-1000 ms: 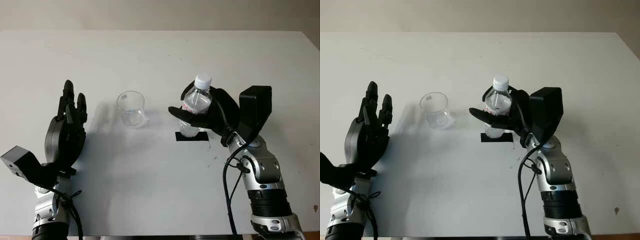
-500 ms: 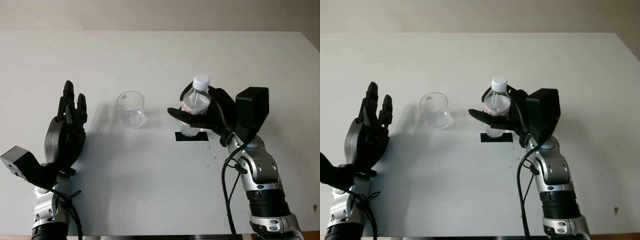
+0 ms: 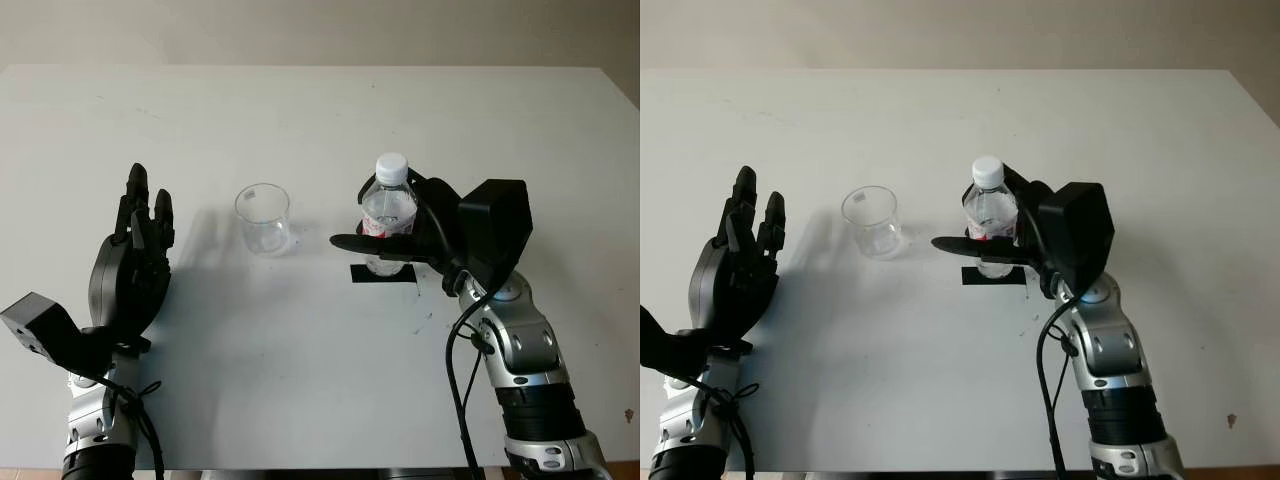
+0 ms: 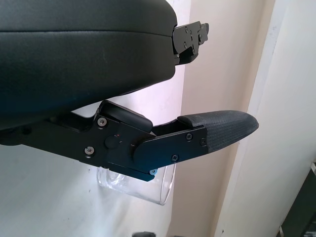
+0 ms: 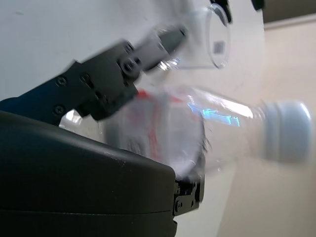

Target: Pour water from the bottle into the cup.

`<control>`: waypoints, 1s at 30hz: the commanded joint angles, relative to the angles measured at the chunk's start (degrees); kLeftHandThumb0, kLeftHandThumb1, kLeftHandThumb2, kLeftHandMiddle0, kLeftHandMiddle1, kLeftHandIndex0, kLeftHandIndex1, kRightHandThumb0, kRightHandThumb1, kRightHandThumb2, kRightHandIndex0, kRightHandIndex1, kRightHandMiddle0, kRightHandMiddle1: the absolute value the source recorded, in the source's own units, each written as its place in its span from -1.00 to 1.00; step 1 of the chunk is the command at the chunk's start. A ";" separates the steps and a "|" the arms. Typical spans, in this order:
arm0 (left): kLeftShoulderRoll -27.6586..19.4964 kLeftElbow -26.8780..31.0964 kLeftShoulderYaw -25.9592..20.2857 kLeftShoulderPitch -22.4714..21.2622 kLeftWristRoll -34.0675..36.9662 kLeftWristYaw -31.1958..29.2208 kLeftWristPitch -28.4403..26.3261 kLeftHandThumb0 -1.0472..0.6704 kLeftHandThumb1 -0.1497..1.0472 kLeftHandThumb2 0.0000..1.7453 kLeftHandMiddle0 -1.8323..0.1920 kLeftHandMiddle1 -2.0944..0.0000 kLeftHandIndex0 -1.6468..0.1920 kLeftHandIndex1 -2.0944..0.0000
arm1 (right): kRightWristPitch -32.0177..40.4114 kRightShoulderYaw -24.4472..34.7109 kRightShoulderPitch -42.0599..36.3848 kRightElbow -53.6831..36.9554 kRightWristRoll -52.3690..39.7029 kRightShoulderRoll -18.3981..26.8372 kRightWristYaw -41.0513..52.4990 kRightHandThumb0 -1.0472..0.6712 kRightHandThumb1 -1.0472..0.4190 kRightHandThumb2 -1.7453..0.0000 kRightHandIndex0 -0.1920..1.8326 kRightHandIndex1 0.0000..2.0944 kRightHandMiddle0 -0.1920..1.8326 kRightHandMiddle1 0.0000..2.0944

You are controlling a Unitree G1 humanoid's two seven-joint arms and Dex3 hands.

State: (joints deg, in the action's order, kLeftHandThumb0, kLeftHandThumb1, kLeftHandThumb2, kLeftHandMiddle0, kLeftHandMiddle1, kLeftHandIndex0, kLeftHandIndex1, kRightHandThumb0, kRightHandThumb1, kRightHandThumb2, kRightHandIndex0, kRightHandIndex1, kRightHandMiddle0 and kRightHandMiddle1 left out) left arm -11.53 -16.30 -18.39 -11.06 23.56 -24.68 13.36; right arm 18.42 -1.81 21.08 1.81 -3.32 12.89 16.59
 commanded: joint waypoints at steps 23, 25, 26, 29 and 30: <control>0.65 -1.86 0.04 2.16 -0.15 0.23 -0.60 -0.72 1.00 -0.25 1.00 0.99 1.00 1.00 | -19.80 1.04 -7.02 7.00 4.03 0.89 -0.63 -0.89 -0.84 0.93 -1.00 -1.00 -1.00 -1.00; 0.58 -1.82 0.06 2.20 -0.27 0.33 -0.66 -0.72 1.00 -0.25 1.00 0.99 1.00 1.00 | -22.72 1.15 -7.18 8.39 5.15 0.91 -1.52 -0.92 -0.85 0.93 -1.00 -1.00 -1.00 -1.00; 0.56 -1.87 0.07 2.18 -0.26 0.28 -0.63 -0.72 1.00 -0.26 1.00 0.99 1.00 1.00 | -23.64 1.24 -7.20 9.00 5.30 0.86 -1.73 -0.96 -0.85 0.93 -1.00 -1.00 -1.00 -1.00; 0.51 -2.25 0.07 2.10 -0.37 0.00 -0.09 -0.72 1.00 -0.25 1.00 1.00 1.00 1.00 | -25.33 1.32 -7.35 10.28 5.33 0.52 -2.10 -0.97 -0.85 0.93 -1.00 -1.00 -1.00 -1.00; 0.55 -2.07 0.10 2.16 -0.43 0.14 -0.12 -0.72 1.00 -0.25 1.00 1.00 1.00 1.00 | -26.02 1.10 -7.58 10.76 5.79 0.19 -2.80 -0.97 -0.85 0.93 -1.00 -1.00 -1.00 -1.00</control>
State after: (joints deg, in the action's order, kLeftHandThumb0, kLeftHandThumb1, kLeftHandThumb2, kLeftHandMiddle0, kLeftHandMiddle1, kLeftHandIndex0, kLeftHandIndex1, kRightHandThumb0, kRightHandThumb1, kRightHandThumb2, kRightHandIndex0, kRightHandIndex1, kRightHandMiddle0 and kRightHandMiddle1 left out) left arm -11.57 -16.56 -18.40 -11.10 23.43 -24.55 13.45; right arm -6.38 -0.59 14.30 11.96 2.10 13.35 14.29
